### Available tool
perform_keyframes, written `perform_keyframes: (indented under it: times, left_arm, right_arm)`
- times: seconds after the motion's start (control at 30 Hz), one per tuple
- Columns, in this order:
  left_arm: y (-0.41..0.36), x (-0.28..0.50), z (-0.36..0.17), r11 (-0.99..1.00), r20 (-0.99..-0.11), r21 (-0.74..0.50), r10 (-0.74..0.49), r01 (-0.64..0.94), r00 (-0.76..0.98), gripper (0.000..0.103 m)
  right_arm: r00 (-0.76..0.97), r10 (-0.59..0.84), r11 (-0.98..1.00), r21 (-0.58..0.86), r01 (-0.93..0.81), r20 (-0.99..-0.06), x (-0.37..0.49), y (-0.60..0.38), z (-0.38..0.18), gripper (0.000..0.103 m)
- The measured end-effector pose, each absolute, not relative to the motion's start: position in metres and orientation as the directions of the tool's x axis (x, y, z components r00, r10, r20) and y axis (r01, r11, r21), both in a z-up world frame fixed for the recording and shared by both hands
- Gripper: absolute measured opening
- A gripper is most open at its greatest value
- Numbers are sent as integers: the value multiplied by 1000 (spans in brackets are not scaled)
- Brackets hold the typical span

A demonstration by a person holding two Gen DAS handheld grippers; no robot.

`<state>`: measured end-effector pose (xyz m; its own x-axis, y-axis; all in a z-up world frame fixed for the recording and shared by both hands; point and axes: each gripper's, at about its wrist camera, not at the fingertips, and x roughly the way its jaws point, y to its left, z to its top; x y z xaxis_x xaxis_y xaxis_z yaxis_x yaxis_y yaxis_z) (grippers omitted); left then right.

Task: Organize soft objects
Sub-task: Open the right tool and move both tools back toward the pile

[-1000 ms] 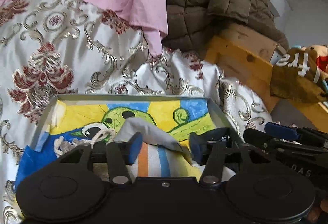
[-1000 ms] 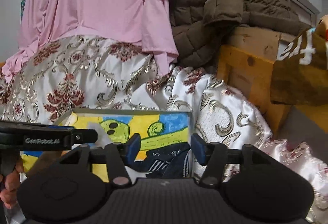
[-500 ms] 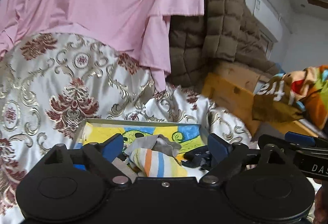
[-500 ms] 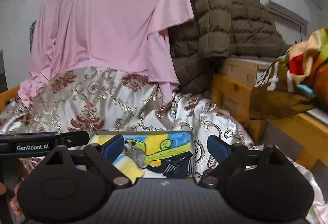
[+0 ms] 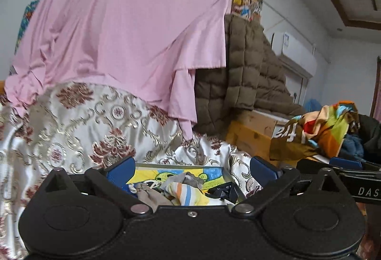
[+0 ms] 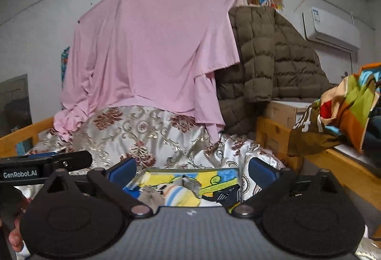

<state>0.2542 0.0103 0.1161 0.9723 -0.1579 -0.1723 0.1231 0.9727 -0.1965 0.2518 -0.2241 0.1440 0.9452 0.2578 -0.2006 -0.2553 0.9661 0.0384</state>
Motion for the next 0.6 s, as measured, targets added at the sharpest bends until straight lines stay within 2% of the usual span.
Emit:
perform_keyframes:
  times: [0.27,0.6]
  left_arm:
    - [21,178,122,976,-128,-179,-149,125,980,102]
    - [33,112,101,982,-137,-153,-127,106,982,102]
  right_arm:
    - [946,272,962,41,-269,-178,183,-218,150,103]
    - [939,272,962,27,-272,-213,122,-202,125,103]
